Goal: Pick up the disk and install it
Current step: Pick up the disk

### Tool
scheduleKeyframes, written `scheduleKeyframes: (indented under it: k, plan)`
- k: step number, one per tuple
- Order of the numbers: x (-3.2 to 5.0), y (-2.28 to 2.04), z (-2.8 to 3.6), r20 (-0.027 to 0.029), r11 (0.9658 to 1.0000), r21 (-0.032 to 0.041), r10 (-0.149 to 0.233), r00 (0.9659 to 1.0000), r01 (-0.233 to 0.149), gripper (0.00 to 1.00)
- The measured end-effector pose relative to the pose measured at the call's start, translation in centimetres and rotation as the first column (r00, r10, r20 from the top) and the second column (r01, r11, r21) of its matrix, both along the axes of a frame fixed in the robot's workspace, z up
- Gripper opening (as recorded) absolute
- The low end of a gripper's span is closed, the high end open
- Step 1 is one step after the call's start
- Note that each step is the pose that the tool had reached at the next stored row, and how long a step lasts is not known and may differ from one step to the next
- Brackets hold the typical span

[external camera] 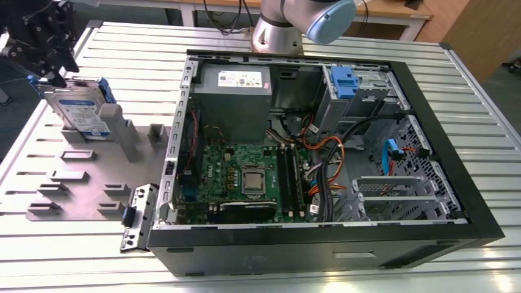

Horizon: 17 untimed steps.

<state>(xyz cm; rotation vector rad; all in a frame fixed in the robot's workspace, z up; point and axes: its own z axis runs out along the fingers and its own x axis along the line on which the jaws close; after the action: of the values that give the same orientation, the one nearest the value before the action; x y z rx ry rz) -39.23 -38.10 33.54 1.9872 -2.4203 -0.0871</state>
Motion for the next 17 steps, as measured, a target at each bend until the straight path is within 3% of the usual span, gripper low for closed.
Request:
scheduleKeyframes:
  k: [5, 7, 17]
  plan:
    - [0.01, 0.00, -0.01, 0.0001, 1.0000, 0.0000, 0.000, 1.0000, 0.000, 0.59]
    - [0.01, 0.00, -0.02, 0.0006, 1.0000, -0.0001, 0.001, 1.0000, -0.001, 0.59]
    - [-0.04, 0.01, -0.90, 0.0261, 0.9986, -0.0006, 0.053, 0.9982, -0.053, 0.59]
